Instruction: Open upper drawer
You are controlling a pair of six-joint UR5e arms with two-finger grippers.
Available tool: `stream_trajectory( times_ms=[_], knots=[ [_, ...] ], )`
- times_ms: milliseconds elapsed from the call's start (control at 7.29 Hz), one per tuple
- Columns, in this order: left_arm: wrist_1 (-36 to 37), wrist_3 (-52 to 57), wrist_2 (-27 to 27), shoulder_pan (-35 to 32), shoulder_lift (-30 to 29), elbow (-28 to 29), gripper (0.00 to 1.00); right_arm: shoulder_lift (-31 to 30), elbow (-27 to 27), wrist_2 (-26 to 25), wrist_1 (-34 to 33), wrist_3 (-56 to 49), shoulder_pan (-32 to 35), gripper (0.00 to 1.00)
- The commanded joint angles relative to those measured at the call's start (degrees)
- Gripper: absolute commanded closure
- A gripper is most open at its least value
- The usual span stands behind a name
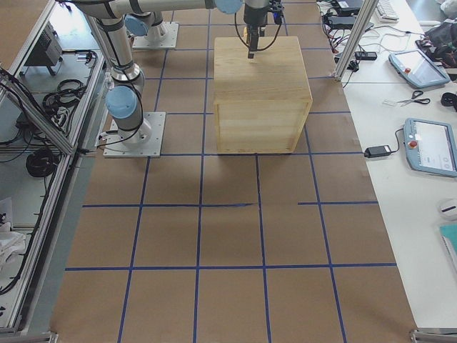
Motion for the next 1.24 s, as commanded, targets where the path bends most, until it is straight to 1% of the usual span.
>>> stream_trajectory(
  times_ms=[0, 824, 961, 1098],
  knots=[
    [1.2, -0.5, 0.1, -1.3, -1.0, 0.0, 0.00, 0.0, 0.1, 0.0, 0.0, 0.0, -0.1, 0.00],
    [2.2, 0.4, 0.6, -1.7, -2.8, 0.0, 0.00, 0.0, 0.0, 0.0, 0.0, 0.0, 0.0, 0.00],
    [2.1, 0.9, 1.5, -1.7, -3.1, -0.1, 0.00, 0.0, 0.0, 0.0, 0.0, 0.0, 0.0, 0.00],
    [2.1, 3.0, 3.8, -1.7, -3.1, 0.0, 0.00, 0.0, 0.0, 0.0, 0.0, 0.0, 0.0, 0.00]
  ],
)
